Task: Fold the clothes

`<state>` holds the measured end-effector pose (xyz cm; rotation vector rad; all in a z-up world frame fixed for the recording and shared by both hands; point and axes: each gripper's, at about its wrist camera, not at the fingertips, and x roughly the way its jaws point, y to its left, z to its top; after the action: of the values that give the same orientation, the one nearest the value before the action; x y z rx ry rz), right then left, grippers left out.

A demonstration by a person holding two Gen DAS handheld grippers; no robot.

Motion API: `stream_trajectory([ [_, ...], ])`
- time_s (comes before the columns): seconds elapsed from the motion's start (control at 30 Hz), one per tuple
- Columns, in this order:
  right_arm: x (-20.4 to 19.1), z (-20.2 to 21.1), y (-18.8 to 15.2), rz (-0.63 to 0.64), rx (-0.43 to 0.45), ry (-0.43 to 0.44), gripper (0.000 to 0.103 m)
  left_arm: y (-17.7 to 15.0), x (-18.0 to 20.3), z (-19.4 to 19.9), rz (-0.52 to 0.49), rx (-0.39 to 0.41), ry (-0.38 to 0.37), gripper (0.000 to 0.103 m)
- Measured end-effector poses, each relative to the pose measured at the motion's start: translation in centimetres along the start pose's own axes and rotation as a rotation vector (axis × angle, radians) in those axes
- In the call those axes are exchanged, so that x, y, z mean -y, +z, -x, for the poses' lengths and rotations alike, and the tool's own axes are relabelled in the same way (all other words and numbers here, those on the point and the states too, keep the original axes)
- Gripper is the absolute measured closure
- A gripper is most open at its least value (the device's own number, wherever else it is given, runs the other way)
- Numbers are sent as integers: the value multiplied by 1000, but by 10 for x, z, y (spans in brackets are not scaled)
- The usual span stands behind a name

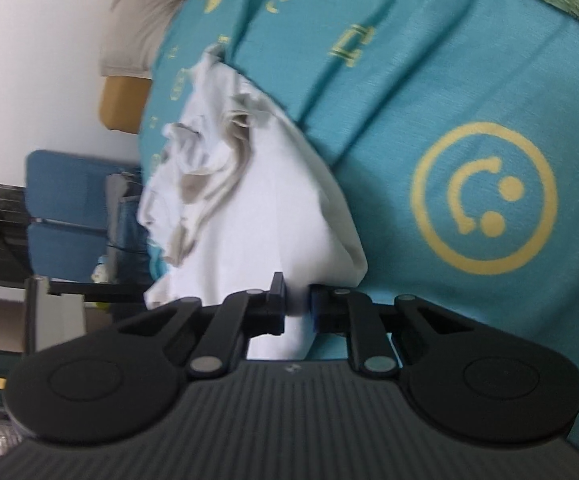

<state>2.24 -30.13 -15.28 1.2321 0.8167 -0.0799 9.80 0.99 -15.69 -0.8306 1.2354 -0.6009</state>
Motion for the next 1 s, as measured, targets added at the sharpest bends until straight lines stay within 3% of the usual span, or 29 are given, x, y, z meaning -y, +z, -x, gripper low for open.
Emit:
stream_trajectory([
  [0.13, -16, 8, 1, 52, 31, 80, 93, 10, -10, -15, 48, -6, -65, 8],
  [0.2, -20, 12, 3, 55, 41, 116, 93, 14, -16, -15, 78, 17, -57, 8],
  [0.3, -23, 16, 7, 44, 61, 149, 94, 22, -26, -5, 131, 106, -1, 8],
  [0.4, -21, 18, 14, 27, 71, 158, 94, 29, -37, 16, 183, 243, 50, 10],
  [0.5, -19, 20, 17, 22, 86, 149, 94, 31, -44, 33, 225, 338, 38, 22],
  [0.6, -18, 19, 17, 23, 90, 140, 94, 27, -43, 41, 249, 364, 20, 32],
  [0.67, -19, 18, 17, 28, 90, 135, 94, 24, -39, 43, 235, 376, 36, 45],
  [0.8, -21, 17, 19, 62, 95, 138, 94, 32, -32, 45, 197, 419, 93, 55],
  [0.87, -24, 16, 20, 98, 108, 122, 94, 41, -33, 46, 152, 446, 128, 68],
  [0.97, -26, 13, 21, 112, 123, 103, 94, 48, -45, 48, 220, 435, 86, 89],
  [1.0, -26, 13, 21, 118, 129, 98, 94, 48, -44, 50, 207, 450, 84, 90],
])
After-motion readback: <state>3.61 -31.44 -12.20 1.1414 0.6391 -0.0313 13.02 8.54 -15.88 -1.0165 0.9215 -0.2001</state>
